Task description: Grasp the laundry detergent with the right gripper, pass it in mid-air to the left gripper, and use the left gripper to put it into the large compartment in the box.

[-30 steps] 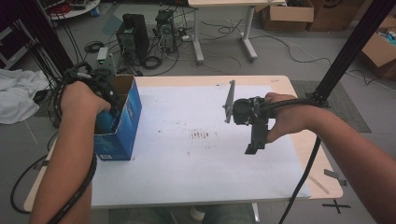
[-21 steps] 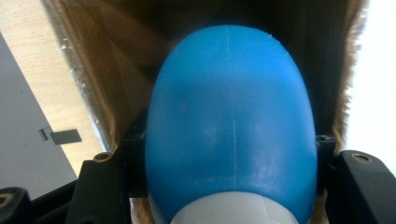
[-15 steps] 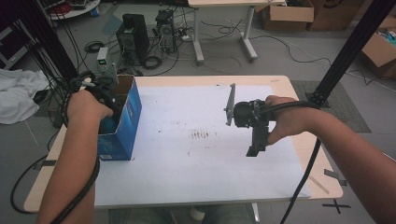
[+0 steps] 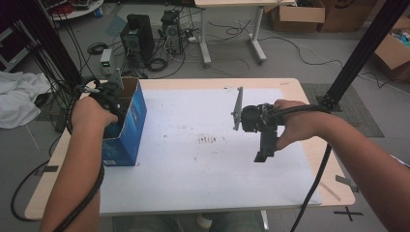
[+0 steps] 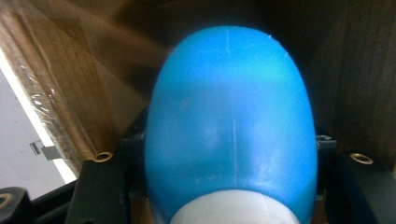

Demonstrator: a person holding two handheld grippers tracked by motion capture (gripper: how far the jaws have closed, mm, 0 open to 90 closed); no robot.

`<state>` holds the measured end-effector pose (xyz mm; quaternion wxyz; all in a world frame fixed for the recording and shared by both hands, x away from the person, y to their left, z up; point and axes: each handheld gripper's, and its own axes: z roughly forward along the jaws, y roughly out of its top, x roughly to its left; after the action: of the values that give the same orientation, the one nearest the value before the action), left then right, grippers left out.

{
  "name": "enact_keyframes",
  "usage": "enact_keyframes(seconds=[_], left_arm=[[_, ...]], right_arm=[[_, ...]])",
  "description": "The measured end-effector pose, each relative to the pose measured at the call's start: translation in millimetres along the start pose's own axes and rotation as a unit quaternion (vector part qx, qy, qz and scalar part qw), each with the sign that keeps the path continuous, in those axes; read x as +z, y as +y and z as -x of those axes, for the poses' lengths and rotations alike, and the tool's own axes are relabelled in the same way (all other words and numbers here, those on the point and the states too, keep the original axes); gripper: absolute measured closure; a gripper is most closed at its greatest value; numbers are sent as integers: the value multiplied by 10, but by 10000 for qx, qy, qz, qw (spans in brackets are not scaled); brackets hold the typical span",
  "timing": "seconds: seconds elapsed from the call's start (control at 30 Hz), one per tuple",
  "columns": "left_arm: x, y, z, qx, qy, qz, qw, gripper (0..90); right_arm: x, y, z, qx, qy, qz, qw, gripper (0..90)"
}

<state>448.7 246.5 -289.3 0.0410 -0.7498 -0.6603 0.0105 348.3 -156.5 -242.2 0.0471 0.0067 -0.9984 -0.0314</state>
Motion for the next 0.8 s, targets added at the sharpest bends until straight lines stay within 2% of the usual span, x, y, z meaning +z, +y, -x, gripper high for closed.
enact_keyframes(seconds=[0.2,0.33,0.53,0.63,0.8], left_arm=[[8,-16,14,-44,31,71,10000,386],[5,-13,28,-67,51,16,10000,384],[4,-31,2,-104,25,84,9999,381],[-21,-46,-18,-162,1,152,9998,351],[-72,-61,6,-95,2,246,9997,309]], right_arm=[[0,12,-14,-9,7,8,10000,0],[3,25,-24,-15,3,6,10000,0],[0,18,-25,-21,-16,16,10000,0],[-1,6,-18,11,-13,32,10000,0],[-5,10,-21,-6,-2,62,10000,0]])
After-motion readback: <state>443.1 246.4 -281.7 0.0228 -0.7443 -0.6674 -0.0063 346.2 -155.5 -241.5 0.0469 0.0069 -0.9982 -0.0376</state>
